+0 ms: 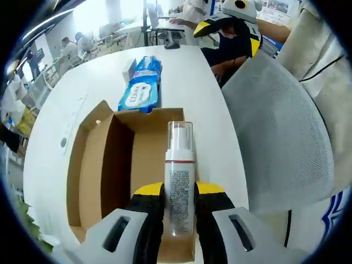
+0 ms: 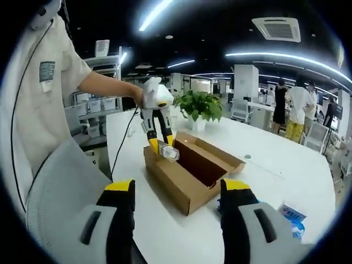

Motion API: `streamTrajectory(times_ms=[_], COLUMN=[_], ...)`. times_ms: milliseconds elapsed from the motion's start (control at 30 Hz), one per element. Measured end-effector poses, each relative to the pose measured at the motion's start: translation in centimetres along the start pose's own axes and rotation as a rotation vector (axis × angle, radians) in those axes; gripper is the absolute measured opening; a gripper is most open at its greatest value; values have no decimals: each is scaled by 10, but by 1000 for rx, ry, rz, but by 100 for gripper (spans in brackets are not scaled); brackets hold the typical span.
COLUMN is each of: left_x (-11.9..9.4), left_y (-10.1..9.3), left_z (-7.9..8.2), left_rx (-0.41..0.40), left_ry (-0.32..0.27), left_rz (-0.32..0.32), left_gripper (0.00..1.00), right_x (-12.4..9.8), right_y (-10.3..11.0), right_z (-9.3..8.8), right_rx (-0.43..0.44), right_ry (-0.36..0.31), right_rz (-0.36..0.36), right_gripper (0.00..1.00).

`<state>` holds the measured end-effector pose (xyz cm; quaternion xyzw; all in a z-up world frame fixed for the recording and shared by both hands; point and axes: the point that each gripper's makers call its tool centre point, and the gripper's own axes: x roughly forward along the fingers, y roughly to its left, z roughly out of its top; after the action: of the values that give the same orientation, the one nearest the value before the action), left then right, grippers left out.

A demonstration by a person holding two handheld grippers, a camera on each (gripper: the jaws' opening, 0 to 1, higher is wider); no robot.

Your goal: Operate the shoe box by opening the lid, removing the specified soft item, and placing it in the target area until the item is outside and the box remains undamaged.

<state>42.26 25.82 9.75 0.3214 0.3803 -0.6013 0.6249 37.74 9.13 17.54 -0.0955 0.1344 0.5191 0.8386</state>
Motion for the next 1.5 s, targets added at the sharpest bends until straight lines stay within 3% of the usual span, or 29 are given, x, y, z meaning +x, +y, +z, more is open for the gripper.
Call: streamTrajectory(times_ms=[333, 733, 1267, 1500], left_x=[-8, -7, -1, 4], left_y=[-31, -50, -64, -66], left_z=[42, 83, 108, 113], left_rx=[76, 152, 209, 215], left_ry=[-79, -159, -220, -263], left_rz=[-43, -43, 6, 27], left_gripper=[19, 19, 19, 19], right_x=[19, 40, 46, 42], right_y=[14, 24, 31, 35], right_z=[15, 18, 17, 19], right_rx=[-73, -167, -251, -277], right_ry=[-13, 32, 77, 90], right_rz=[88, 197, 214, 232], right_gripper=[37, 31, 19, 19])
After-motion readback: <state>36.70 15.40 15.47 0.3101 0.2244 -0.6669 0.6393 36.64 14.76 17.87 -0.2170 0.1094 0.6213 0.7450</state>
